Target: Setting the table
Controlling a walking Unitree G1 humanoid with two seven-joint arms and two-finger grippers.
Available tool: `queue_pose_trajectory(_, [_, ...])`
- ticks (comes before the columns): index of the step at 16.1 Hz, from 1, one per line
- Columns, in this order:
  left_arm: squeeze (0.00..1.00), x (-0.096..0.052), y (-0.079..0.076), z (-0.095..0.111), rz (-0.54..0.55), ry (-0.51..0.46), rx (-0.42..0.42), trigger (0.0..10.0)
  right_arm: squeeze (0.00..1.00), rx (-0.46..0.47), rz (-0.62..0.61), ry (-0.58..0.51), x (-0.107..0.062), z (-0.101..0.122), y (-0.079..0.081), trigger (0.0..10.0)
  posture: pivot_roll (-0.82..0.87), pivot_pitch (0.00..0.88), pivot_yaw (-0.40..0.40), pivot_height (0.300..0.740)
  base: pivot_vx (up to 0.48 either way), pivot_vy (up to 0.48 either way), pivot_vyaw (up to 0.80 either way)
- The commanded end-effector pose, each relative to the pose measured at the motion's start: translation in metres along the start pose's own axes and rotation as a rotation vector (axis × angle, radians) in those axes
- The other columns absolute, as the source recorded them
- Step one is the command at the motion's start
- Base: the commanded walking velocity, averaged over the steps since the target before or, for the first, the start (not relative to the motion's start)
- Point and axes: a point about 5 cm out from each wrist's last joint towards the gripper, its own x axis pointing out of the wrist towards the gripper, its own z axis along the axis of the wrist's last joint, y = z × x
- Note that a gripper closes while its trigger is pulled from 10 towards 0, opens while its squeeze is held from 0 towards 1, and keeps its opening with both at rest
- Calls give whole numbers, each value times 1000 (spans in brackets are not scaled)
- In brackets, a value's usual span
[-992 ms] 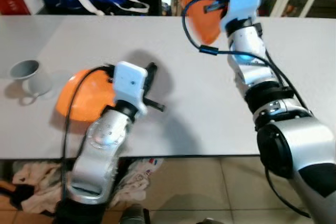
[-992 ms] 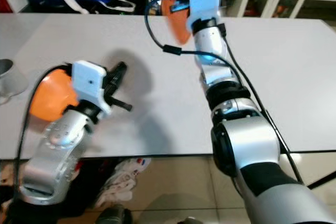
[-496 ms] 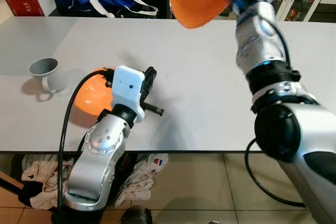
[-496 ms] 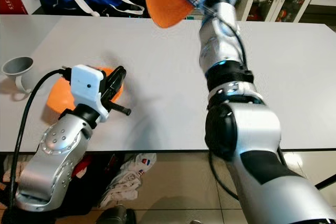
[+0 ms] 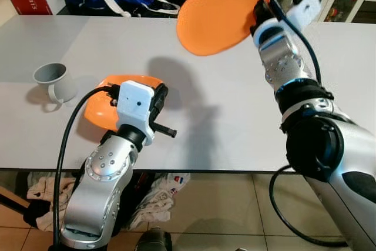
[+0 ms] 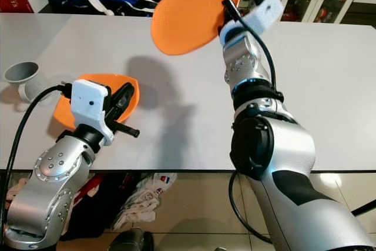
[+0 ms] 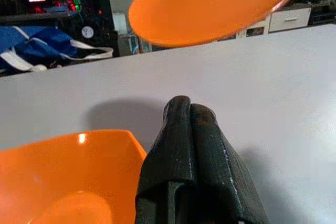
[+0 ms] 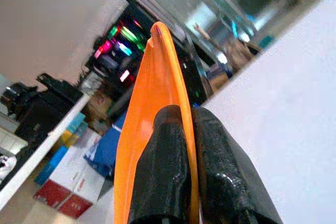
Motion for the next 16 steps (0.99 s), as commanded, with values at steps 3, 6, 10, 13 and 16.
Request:
queue_pose_trajectory(3, [0, -4, -1, 2, -4, 5, -5, 10000, 0, 56, -79, 61, -4, -13, -19, 10000, 172, 0, 1, 740, 0, 0, 0])
queue_pose_trajectory(6, [0, -7, -2, 2, -3, 16, -12, 10000, 0, 55, -146, 114, -10, -29, -40, 10000, 178, 9, -4, 740, 0, 0, 0])
queue_pose_trajectory(10, [0, -10, -3, 1, -6, 32, -24, 10000, 0, 59, -203, 166, -19, -46, -59, 10000, 171, 22, -1, 740, 0, 0, 0])
queue_pose_trajectory(13, [0, -10, -3, 1, -8, 36, -27, 10000, 0, 39, -223, 206, -25, -60, -68, 10000, 171, 25, -4, 740, 0, 0, 0])
queue_pose_trajectory(16, [0, -11, -4, 1, -8, 43, -33, 10000, 0, -4, -248, 255, -34, -77, -79, 10000, 172, 30, -2, 740, 0, 0, 0])
